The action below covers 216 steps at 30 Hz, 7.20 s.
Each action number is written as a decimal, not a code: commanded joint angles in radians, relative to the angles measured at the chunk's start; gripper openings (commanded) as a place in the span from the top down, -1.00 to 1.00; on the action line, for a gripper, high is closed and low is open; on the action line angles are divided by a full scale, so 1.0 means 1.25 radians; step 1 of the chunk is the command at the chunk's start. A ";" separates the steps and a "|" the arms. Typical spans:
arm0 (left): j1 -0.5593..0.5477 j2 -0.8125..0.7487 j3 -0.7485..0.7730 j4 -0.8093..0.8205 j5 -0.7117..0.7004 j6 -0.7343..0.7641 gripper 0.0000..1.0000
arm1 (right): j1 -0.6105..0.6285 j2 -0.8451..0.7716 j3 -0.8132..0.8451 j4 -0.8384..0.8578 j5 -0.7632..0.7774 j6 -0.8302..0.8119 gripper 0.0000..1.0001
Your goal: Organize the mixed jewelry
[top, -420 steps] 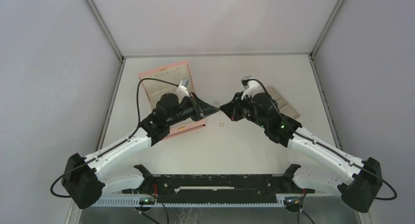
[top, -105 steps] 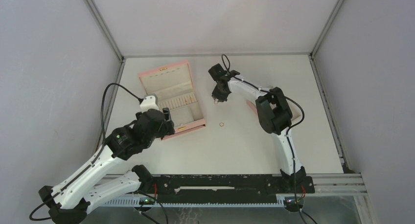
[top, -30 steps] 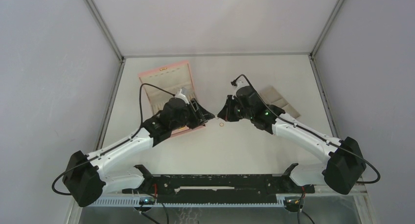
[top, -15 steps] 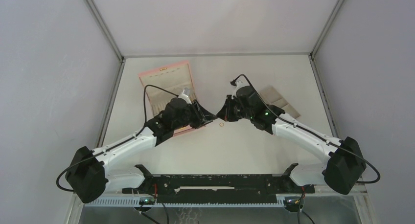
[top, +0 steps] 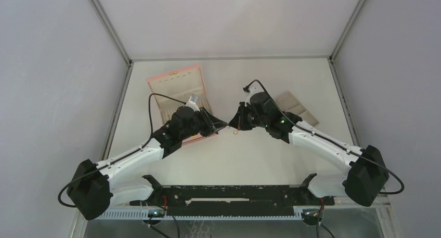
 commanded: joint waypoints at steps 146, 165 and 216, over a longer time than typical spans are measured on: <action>0.370 -0.599 0.306 -0.880 -0.485 0.378 -0.82 | 0.128 0.939 1.173 -0.443 0.258 -0.141 1.00; 0.370 -0.609 0.312 -0.899 -0.492 0.376 -0.82 | 0.131 1.013 1.193 -0.439 0.274 -0.159 1.00; 0.370 -0.627 0.293 -0.903 -0.473 0.366 -0.81 | 0.110 0.957 1.170 -0.389 0.239 -0.145 1.00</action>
